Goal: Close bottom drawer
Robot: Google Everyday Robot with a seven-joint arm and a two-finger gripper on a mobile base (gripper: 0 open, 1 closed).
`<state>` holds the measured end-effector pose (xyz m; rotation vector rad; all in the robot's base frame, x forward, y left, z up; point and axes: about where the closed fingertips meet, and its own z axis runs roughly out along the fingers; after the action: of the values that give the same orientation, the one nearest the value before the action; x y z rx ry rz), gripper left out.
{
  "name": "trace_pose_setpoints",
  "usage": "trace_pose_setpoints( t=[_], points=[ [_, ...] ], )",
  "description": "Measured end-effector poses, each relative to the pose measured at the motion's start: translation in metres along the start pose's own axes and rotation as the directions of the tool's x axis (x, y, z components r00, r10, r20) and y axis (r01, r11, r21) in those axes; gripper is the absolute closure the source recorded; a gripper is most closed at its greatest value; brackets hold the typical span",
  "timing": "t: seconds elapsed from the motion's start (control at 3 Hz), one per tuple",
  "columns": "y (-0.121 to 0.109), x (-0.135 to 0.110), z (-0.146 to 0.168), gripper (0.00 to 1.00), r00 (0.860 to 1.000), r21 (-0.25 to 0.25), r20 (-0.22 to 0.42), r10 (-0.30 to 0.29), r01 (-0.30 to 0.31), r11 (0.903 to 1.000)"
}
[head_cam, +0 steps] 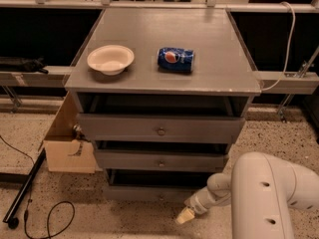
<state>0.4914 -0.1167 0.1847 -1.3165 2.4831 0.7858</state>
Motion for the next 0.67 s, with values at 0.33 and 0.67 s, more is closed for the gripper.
trace_pose_setpoints(
  t=[0.33,0.67],
  points=[
    [0.0,0.0,0.0,0.5,1.0,0.0,0.0,0.0,0.0,1.0],
    [-0.023,-0.029,0.001,0.81,0.999,0.051,-0.025,-0.02,0.021,0.9985]
  ],
)
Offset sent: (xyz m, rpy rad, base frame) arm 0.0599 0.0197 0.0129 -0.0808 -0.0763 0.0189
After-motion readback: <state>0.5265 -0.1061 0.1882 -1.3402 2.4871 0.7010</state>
